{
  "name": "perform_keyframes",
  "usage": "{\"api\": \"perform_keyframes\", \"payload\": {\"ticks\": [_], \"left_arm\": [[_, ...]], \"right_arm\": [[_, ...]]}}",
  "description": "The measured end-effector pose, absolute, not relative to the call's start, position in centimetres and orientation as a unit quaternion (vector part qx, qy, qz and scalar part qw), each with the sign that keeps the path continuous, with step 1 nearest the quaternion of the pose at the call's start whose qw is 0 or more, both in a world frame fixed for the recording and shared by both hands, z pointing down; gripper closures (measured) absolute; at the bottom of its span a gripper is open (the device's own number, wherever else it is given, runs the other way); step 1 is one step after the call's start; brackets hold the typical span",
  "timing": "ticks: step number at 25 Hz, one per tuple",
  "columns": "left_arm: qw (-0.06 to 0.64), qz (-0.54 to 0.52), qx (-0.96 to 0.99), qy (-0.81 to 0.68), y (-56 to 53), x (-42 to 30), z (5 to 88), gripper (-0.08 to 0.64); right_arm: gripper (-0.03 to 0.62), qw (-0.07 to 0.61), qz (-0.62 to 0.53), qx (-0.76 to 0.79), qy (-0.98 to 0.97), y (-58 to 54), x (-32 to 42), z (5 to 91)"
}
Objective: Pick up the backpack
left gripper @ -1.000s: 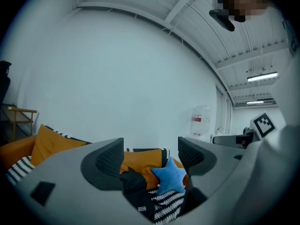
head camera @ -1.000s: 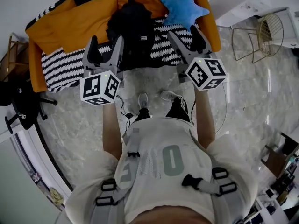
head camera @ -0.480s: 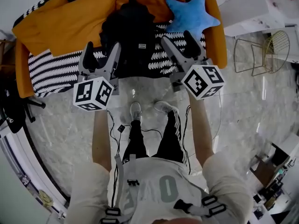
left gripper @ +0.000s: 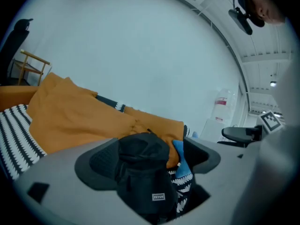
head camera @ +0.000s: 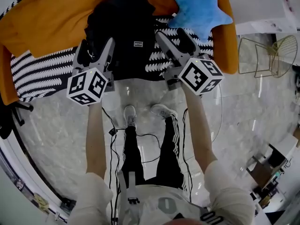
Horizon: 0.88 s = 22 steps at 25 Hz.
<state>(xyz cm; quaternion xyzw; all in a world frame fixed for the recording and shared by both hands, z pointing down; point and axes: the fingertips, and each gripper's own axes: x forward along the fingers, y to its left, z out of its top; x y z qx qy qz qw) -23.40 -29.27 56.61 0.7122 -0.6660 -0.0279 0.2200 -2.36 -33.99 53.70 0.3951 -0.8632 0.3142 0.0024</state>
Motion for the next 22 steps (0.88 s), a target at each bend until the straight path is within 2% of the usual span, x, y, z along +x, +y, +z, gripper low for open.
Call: {"api": "perform_keyframes", "payload": {"ticks": [5,11,18,22], "left_arm": [[0.233,-0.010,0.691,-0.684,-29.7,-25.8,62.8,0.140],[0.282,0.008,0.667,-0.690,-29.6,-28.1,70.3,0.126],[0.340,0.036,0.630,-0.698,-29.5,-30.0,77.8,0.126],[0.374,0.042,0.616,-0.692,-29.9,-30.2,80.8,0.126]], "right_arm": [[0.207,0.011,0.346,0.391,-0.853,-35.9,-4.0,60.2],[0.207,0.015,0.373,0.393,-0.840,-37.9,-4.7,65.8],[0.209,0.092,0.372,0.413,-0.826,-38.9,-5.2,73.6],[0.207,0.113,0.394,0.424,-0.808,-39.3,-5.2,77.4]]}}
